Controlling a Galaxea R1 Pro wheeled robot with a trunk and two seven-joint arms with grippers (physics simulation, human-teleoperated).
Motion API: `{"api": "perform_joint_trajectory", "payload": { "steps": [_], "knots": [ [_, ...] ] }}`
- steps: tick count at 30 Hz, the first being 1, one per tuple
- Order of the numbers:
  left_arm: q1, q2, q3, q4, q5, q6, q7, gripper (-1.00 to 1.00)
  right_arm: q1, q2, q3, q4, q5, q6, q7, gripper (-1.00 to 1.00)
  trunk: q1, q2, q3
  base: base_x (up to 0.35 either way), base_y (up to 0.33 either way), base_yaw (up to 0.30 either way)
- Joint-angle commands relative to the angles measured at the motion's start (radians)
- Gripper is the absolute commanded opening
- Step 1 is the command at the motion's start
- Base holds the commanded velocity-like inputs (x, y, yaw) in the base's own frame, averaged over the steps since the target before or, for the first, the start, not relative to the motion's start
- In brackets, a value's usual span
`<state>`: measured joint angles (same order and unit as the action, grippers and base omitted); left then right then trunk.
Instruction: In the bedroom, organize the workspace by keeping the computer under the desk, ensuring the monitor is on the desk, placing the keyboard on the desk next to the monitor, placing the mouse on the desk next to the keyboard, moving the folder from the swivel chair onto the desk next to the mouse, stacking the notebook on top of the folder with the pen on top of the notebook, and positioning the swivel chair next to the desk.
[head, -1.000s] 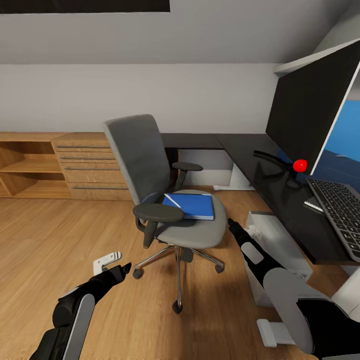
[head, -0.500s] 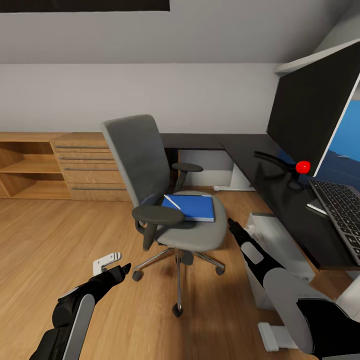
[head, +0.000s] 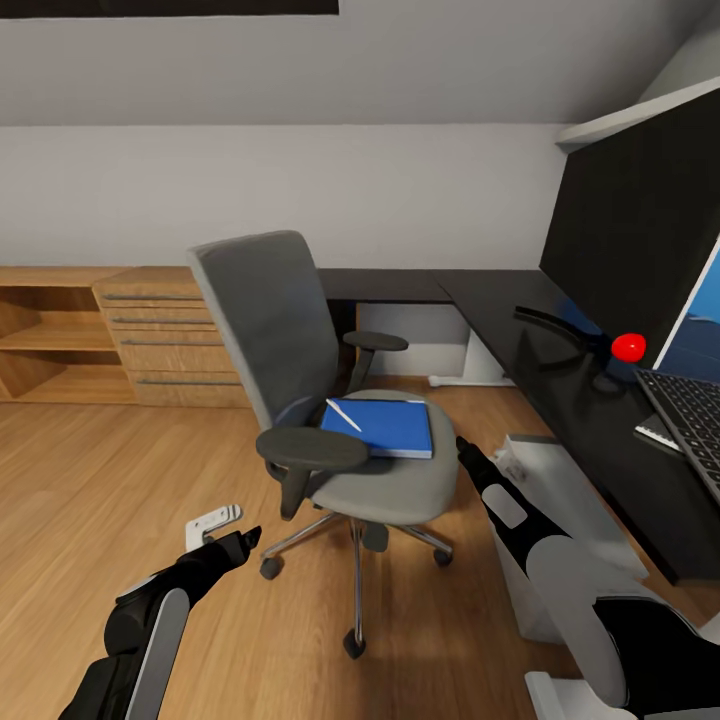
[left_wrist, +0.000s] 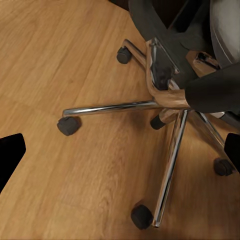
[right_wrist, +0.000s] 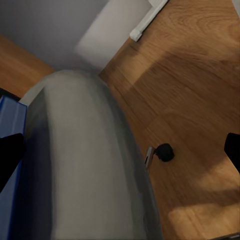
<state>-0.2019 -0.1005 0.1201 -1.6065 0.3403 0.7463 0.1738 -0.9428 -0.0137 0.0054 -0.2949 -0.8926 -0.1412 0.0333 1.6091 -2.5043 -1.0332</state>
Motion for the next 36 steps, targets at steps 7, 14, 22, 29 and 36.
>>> {"api": "perform_joint_trajectory", "payload": {
  "steps": [7,14,22,29,36],
  "knots": [
    [-0.001,-0.001,0.003,-0.001,0.010,0.006,0.007,1.00,-0.001,0.001,0.002,0.005,-0.009,-0.003,0.003,1.00,0.000,0.000,-0.001,0.004,0.000,0.000],
    [-0.001,-0.001,0.003,-0.001,0.010,0.007,0.007,1.00,-0.001,0.003,0.002,0.006,-0.009,-0.003,0.003,1.00,0.000,0.000,-0.001,0.000,0.000,0.000],
    [-0.001,-0.001,0.003,-0.001,0.010,0.008,0.007,1.00,-0.001,0.003,0.002,0.006,-0.009,-0.003,0.003,1.00,0.000,0.000,-0.001,0.000,0.000,0.037],
    [-0.001,-0.001,0.002,-0.001,0.010,0.008,0.007,1.00,-0.001,0.003,0.002,0.006,-0.009,-0.003,0.003,1.00,0.000,0.000,-0.001,0.000,0.000,0.156],
    [-0.001,-0.001,0.003,-0.001,0.009,0.008,0.007,1.00,-0.001,0.003,0.002,0.005,-0.009,-0.003,0.003,1.00,0.000,0.000,-0.001,0.000,0.000,0.178]
  ]
}}
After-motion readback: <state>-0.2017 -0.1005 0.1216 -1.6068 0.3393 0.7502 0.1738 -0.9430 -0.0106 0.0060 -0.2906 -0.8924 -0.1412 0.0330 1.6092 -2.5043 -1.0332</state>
